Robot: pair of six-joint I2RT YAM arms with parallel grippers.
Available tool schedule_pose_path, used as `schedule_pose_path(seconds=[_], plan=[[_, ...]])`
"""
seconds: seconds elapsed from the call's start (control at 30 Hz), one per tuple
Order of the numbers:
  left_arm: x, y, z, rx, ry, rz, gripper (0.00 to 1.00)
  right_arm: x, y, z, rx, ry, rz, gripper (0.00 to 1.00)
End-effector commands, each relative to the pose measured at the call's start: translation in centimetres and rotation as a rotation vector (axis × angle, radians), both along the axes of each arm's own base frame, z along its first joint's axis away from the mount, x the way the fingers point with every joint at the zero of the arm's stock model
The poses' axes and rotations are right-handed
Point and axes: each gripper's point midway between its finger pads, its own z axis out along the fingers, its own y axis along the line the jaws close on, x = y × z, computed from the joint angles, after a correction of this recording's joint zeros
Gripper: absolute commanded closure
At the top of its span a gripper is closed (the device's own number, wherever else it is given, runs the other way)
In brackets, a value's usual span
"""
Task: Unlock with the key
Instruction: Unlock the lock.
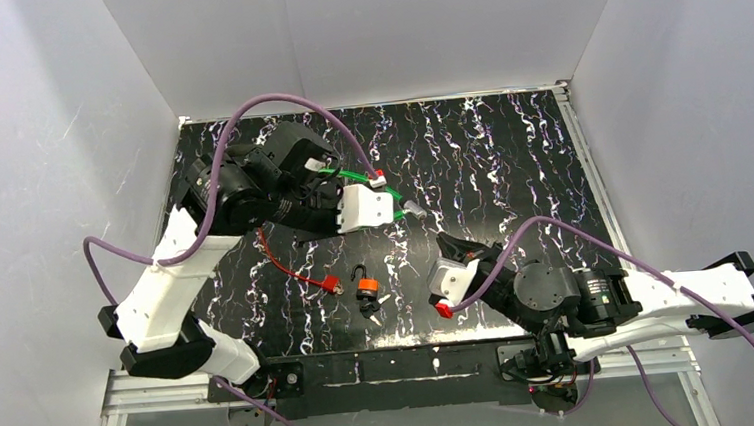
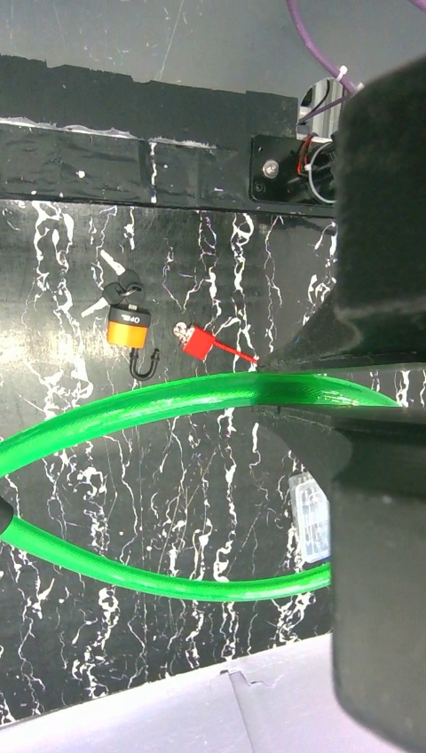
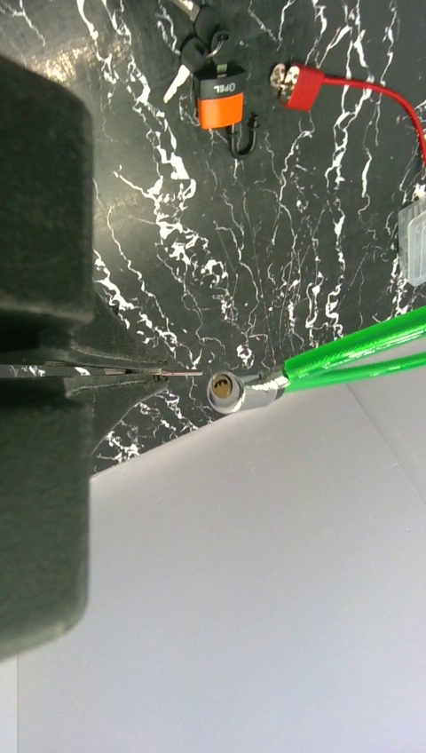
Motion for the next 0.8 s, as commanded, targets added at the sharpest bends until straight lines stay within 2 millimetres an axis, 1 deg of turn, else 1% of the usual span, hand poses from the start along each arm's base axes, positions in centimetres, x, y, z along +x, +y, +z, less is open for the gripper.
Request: schedule_pose_path(seconds=[0.0, 0.13, 0.3, 0.43, 0.77], plan=[[-3.7, 4.2, -1.3, 0.127, 0.100, -0.008, 1.00, 0.5, -0.7, 2.3, 0.030, -0.040, -0.015, 0.99], [-3.9, 4.2, -1.3, 0.129, 0.105, -0.014, 1.00, 0.7, -0.8, 2.3, 0.023, -0.041, -0.012, 0.99], [-3.9, 3.8, -0.9, 0.116, 0.094, -0.020, 1.00, 0.9, -0.7, 1.7, 0.002, -0.030, -0.010, 0.99], [-3.9, 3.7, -0.9, 0.121, 0.086, -0.027, 1.00, 1.2, -0.3, 1.0, -0.023, -0.029, -0.010, 0.99], [-3.8, 3.5, -0.8, 0.126, 0.069, -0.038, 1.00, 1.6, 0.4, 0.6, -0.033, -0.023, -0.007, 0.99]])
